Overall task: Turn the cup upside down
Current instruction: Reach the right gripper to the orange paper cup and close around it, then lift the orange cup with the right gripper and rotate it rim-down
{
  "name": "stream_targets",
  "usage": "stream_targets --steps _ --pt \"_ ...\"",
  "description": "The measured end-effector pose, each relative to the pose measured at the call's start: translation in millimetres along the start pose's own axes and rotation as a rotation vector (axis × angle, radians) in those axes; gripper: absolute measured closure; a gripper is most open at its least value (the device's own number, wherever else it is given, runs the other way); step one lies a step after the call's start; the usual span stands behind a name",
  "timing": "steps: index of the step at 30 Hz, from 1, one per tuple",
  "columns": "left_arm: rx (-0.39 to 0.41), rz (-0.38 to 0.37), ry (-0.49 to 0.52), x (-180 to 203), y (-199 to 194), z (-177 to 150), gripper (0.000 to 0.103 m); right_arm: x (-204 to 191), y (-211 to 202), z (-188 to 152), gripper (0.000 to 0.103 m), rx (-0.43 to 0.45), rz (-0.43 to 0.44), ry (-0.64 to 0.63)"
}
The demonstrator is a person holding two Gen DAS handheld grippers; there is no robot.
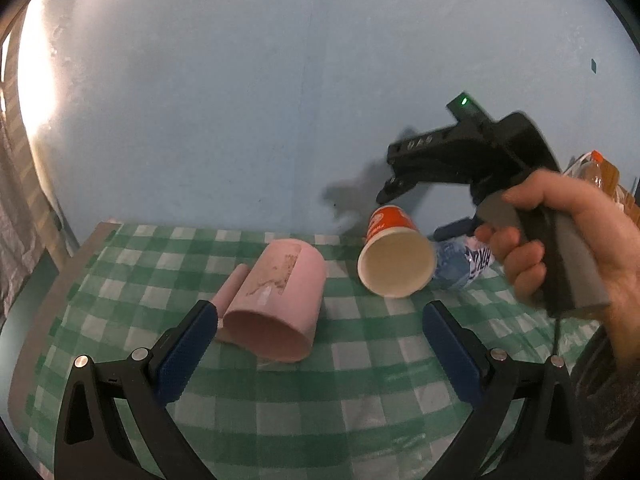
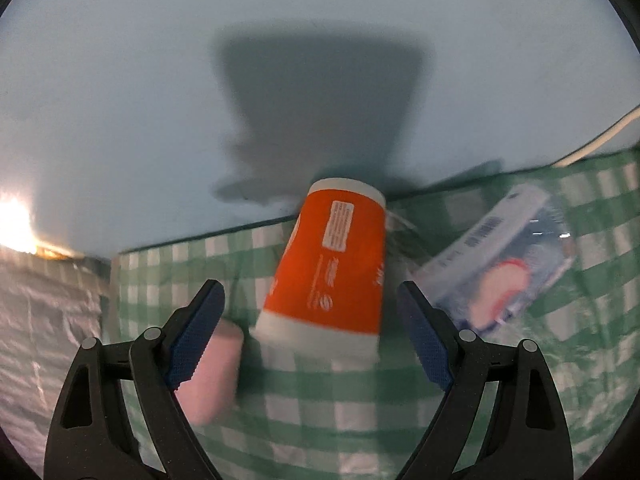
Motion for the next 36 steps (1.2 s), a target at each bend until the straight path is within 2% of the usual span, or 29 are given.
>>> stream_targets --steps 3,5,8,13,16,18,22,29,33,36 --pt "-0.056 0.004 -0.009 -8 22 11 0.0 0 13 0 0.016 -0.017 -0.016 0.002" --pt "-0.078 -0.018 -0.023 -14 34 14 0.0 -1 20 -2 0.016 -0.032 -0.017 0.0" --pt "-0.157 -0.04 -0.051 -22 55 22 0.0 -4 28 1 0.016 -0.051 -0.027 0.003" --pt "-0.237 -0.101 -0.157 -37 84 29 0.0 -10 31 3 0.016 -0.047 -0.038 -0.016" --pt "-0.291 -0.12 -0.182 -35 95 27 0.0 -12 32 4 0.018 -0.048 -0.081 -0.055" --pt "-0.297 -0.133 -0.186 -34 97 26 0.0 -14 34 4 0.025 -0.038 -0.096 -0.061" --pt "-0.296 -0.136 -0.205 -32 90 24 0.0 -15 33 2 0.027 -0.027 -0.089 -0.073" --pt "-0.242 -0.138 -0.22 -40 70 23 0.0 -5 8 -8 0.029 -0.009 0.032 -0.072" --pt "-0.218 -0.182 -0.226 -40 54 20 0.0 3 -14 -28 0.029 -0.01 0.088 -0.096" --pt "-0.23 -0.222 -0.211 -35 45 16 0.0 13 -27 -49 0.028 -0.023 0.116 -0.129"
Point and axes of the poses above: each gripper's, at about its wrist camera, not at the fingertips, and y roughly the way its jaws point, x to its right, z to its top, the point moved 1 cm from there along y, roughly the way its jaws point, and after that the axes turned 14 degrees about y, right-handed, at the moved point
